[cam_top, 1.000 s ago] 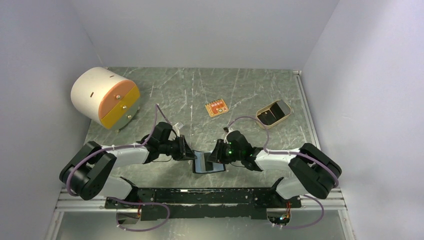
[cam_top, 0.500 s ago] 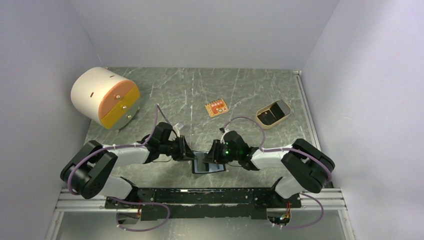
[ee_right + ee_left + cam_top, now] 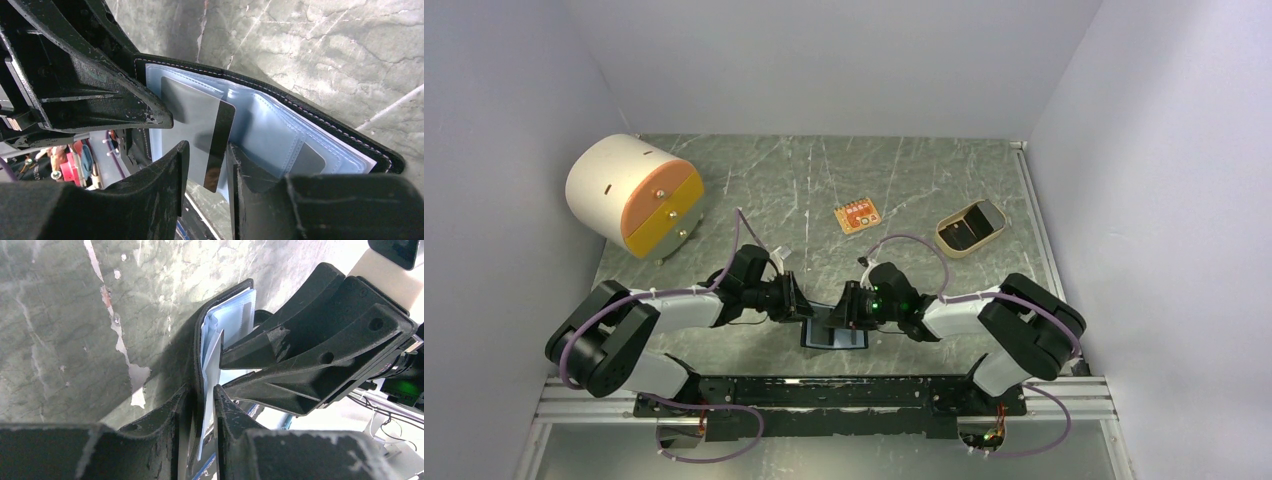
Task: Put the credit cards into the card holder
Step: Insert the credit card into the card holder.
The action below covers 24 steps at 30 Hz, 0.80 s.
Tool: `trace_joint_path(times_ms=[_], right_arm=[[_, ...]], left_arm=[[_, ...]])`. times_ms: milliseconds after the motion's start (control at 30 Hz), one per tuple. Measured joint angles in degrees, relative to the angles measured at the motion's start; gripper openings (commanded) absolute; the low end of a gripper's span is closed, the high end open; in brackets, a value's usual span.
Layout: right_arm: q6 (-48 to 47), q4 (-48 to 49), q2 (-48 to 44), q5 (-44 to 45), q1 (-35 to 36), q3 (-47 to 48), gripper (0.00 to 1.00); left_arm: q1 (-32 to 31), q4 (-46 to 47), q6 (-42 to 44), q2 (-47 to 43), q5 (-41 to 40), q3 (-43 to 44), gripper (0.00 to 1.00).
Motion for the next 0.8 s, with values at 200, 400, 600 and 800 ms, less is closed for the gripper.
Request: trace_joint_path(times_ms=[200,400,600,800], right_arm=[[0.8,2.0,1.2,-0.6,0.1,0.0,0.39],[2.5,3.8,2.5,-1.1,0.2,0.0,0.39],[4.2,4.5,2.5,-1.1,0.2,0.0,0.41],[5.9,7.1,3.5,-1.5,0.5,0.0,0.41]], left_arm=[[0.0,1.0,-0.1,0.0,0.2,-0.3,0.27],[0.0,1.9,-0.3,0.0,0.3,-0.7,0.27],[0.0,2.8,-0.3,0.0,0.4,-0.8,0.27],[0.0,3.1,-0.5,0.6,0.4,-1.1,0.27]])
